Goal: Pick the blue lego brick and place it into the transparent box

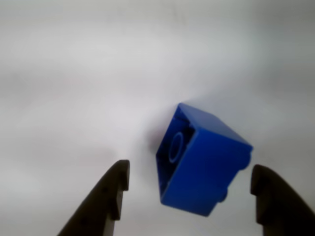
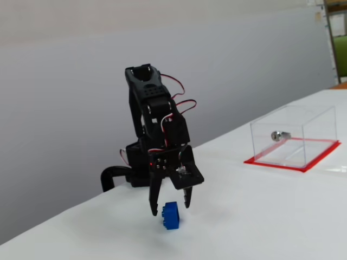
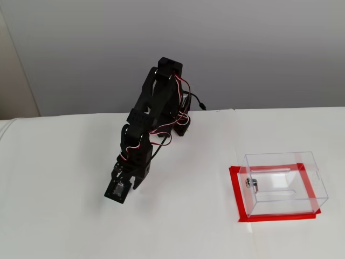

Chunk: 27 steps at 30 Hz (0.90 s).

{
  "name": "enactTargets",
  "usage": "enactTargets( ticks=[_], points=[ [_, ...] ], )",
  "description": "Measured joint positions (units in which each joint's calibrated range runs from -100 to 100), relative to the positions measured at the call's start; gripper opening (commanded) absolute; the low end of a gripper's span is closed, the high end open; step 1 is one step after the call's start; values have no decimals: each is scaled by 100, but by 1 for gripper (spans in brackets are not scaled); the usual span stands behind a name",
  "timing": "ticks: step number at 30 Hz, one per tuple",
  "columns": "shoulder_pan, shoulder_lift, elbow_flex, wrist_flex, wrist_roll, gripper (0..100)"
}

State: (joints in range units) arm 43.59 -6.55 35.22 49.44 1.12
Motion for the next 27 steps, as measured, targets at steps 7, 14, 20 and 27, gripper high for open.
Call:
enactTargets(
  ticks=[7, 14, 20, 27],
  points=[
    [0, 144, 0, 0, 0, 26],
    [0, 144, 0, 0, 0, 8],
    [0, 144, 0, 0, 0, 2],
    [11, 144, 238, -17, 0, 4]
  ],
)
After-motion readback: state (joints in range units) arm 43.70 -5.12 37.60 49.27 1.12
